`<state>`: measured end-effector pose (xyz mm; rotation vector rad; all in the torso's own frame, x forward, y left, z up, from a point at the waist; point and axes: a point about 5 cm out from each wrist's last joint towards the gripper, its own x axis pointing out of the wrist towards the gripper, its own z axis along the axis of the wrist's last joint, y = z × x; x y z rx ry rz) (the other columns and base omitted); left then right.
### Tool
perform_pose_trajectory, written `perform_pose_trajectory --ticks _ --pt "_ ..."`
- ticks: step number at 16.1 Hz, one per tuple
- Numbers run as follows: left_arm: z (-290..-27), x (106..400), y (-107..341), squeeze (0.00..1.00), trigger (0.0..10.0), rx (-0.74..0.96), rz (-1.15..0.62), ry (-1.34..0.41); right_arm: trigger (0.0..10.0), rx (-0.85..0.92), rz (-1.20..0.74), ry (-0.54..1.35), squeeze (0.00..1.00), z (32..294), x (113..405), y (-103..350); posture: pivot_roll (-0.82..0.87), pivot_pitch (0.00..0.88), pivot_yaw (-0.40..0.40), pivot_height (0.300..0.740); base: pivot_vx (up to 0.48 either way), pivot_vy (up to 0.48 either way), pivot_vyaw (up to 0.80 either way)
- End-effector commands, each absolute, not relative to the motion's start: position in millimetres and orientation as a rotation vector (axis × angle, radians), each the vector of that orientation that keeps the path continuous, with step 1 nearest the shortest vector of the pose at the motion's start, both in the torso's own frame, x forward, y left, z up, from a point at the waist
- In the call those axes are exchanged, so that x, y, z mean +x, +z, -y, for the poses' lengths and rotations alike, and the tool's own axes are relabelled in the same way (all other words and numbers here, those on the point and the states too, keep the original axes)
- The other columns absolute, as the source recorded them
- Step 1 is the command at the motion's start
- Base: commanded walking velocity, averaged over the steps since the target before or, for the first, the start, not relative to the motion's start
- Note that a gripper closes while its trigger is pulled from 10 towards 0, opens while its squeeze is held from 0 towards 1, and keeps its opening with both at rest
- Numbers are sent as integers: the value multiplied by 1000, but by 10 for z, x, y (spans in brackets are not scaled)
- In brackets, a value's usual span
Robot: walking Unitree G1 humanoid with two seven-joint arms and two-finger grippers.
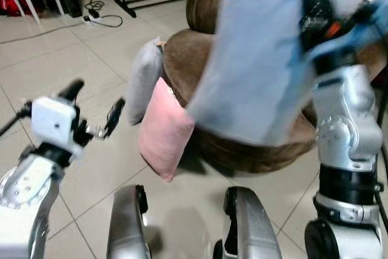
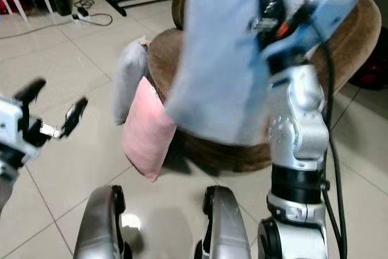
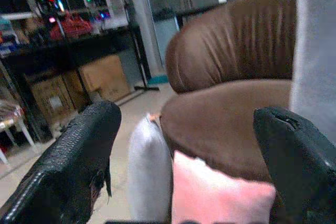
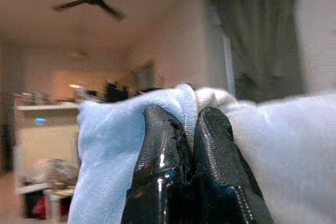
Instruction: Move the pillow to the sofa from floor
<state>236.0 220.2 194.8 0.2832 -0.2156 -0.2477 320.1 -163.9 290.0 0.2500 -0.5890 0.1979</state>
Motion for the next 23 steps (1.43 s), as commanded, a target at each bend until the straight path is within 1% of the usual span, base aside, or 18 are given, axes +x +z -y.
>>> perform_pose_trajectory --ticks 1,2,4,6,7,8,10,12,13,16,17,18,19,23 --pt "-2136 2377 1939 0 10000 293 204 -253 9843 239 485 148 0 1599 3277 2717 96 0 -74 517 0 0 0" --pt "-2106 2400 1933 0 10000 306 195 -244 10000 262 394 156 0 1515 3332 2546 98 0 -73 517 0 0 0" --pt "-2095 2421 1779 0 10000 355 140 -235 10000 345 210 125 0 1305 3370 1904 100 0 -70 517 0 0 0" --pt "-2093 2441 1719 0 10000 374 119 -212 10000 350 135 108 0 1195 3395 1627 108 0 -75 517 0 0 0" --pt "-2095 2452 1711 0 10000 381 117 -206 10000 320 121 107 0 1142 3399 1587 108 0 -76 517 0 0 0" --pt "-2103 2453 1704 0 10000 384 115 -197 10000 325 123 111 0 1127 3394 1590 110 0 -78 517 0 0 0" --pt "-2109 2452 1666 0 10000 400 102 -191 10000 332 108 142 0 1119 3378 1553 110 0 -77 537 0 0 0" --pt "-2091 2464 1617 0 10000 414 89 -192 10000 300 78 166 0 1099 3356 1471 110 0 -75 552 0 0 0" --pt "-2086 2471 1579 0 10000 420 77 -178 10000 281 55 164 0 1119 3325 1415 108 0 -75 562 0 0 0" --pt "-2091 2478 1529 0 10000 402 67 -124 10000 306 29 139 0 1245 3259 1371 99 0 -75 592 0 0 0" --pt "-2091 2482 1525 0 10000 401 67 -118 10000 304 27 139 0 1256 3254 1365 97 0 -73 597 0 0 0" --pt "-2082 2503 1521 0 10000 400 71 -110 10000 302 17 147 0 1266 3242 1352 93 0 -70 612 0 0 0" --pt "-2076 2514 1522 0 10000 399 72 -109 10000 307 10 161 0 1253 3237 1348 90 0 -68 617 0 0 0" --pt "-2024 2550 1512 0 10000 400 80 -107 10000 322 -14 194 0 1207 3193 1357 82 0 -60 662 0 0 0"
